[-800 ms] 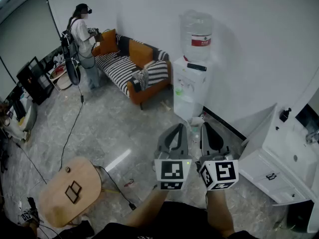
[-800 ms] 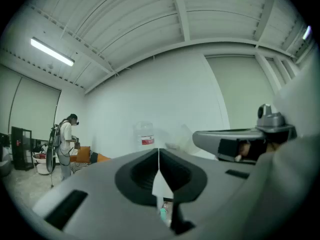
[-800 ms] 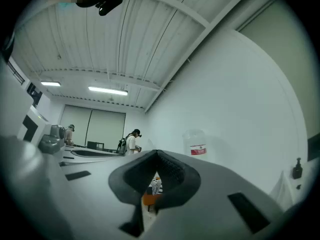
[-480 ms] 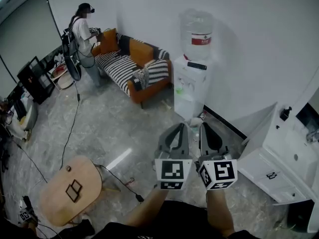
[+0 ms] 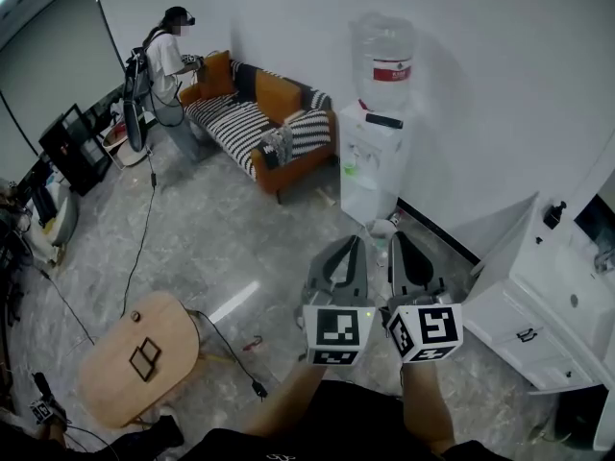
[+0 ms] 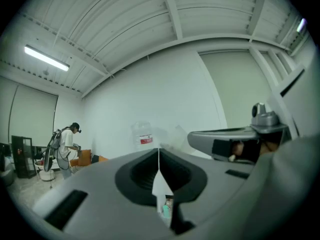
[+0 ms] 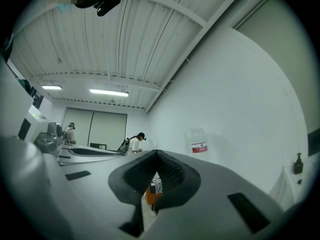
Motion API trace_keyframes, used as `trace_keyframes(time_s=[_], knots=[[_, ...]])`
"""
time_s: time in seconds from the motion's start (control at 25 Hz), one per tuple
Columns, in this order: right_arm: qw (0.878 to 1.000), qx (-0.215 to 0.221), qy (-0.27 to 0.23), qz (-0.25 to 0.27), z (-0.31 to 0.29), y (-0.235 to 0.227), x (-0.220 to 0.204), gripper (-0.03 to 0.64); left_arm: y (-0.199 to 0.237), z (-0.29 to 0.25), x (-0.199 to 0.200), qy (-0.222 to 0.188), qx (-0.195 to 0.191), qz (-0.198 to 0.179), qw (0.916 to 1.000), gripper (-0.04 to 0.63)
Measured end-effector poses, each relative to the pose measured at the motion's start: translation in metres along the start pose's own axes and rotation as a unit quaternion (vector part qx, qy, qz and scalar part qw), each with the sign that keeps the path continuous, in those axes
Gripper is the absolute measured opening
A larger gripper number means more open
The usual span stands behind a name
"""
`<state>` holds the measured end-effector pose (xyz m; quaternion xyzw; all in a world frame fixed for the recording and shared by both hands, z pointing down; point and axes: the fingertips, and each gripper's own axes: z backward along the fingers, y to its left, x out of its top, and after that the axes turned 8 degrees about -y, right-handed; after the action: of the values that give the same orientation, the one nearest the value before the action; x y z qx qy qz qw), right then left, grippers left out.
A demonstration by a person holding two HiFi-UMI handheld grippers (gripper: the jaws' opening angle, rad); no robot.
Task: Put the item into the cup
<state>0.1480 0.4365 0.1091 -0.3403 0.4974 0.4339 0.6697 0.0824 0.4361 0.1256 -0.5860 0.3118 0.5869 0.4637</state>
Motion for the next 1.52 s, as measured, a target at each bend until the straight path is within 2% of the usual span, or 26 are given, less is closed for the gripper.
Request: trace_keyframes(time_s=[0.48, 0.8, 1.2, 1.52], knots=[[0.999, 0.026, -0.016, 0.014, 0.022, 0.02, 0.008, 0.009, -0.003, 0.041, -0.004, -0.005, 0.02, 0.002, 0.9998, 0.014], [0.999, 0.042, -0.015, 0.03, 0.028, 0.021, 0.008, 0.009, 0.003, 0.047, -0.004, -0.015, 0.03, 0.007, 0.9994, 0.014], [0.998, 0.046, -0.035, 0.033, 0.002, 0.003, 0.004, 0.009, 0.021, 0.015, -0.008, -0.03, 0.031, -0.003, 0.999, 0.014], [0.997, 0.058, -0.04, 0.023, -0.049, 0.009, -0.018, 0.009, 0.069, -0.014, -0.029, -0.026, 0.056, 0.004, 0.9981, 0.014]])
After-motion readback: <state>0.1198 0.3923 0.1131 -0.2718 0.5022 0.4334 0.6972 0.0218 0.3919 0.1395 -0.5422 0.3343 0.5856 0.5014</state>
